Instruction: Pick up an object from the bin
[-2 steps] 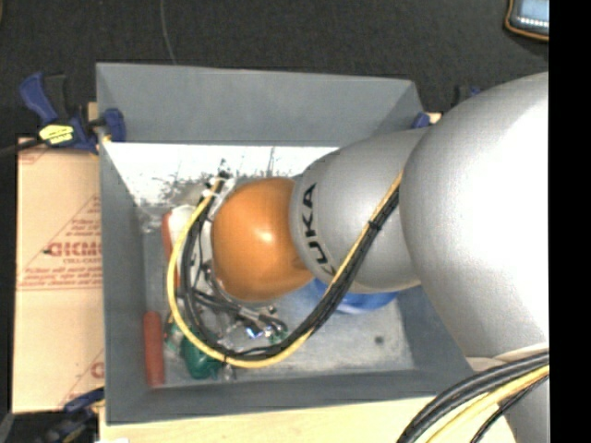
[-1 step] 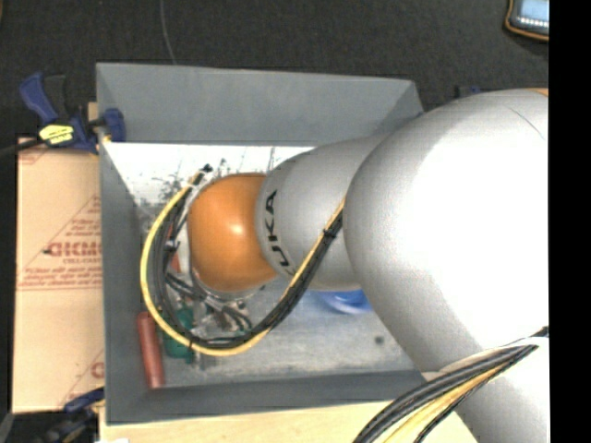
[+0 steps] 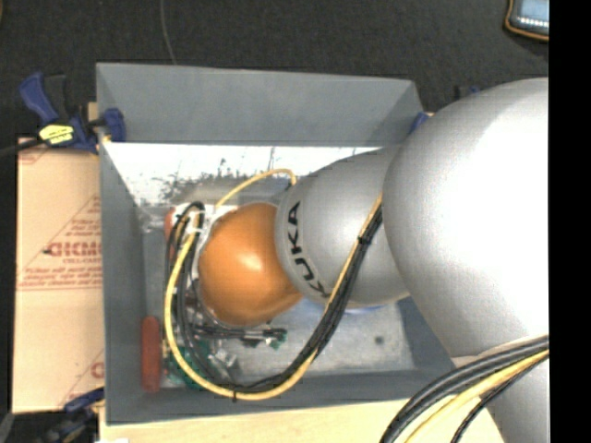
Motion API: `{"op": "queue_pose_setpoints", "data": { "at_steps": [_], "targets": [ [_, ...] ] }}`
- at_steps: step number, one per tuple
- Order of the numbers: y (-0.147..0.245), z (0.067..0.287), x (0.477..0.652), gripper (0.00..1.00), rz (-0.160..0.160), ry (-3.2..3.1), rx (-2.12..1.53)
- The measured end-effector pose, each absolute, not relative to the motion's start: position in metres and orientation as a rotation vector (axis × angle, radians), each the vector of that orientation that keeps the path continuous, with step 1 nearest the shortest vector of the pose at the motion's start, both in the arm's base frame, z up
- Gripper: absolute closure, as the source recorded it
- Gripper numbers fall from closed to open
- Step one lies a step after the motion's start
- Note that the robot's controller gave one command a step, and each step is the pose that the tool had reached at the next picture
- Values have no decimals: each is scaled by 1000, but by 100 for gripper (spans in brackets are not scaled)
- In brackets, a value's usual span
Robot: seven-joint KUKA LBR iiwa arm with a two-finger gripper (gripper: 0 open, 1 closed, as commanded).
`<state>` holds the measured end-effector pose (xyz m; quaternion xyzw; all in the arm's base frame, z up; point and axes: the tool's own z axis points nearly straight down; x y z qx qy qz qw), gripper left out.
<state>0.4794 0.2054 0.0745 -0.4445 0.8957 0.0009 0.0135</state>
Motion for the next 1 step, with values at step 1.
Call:
{"op": "queue_pose_setpoints", "data": {
  "at_steps": [1],
  "targets": [
    [205, 75, 479, 100, 3, 2791, -1383]
  ]
}}
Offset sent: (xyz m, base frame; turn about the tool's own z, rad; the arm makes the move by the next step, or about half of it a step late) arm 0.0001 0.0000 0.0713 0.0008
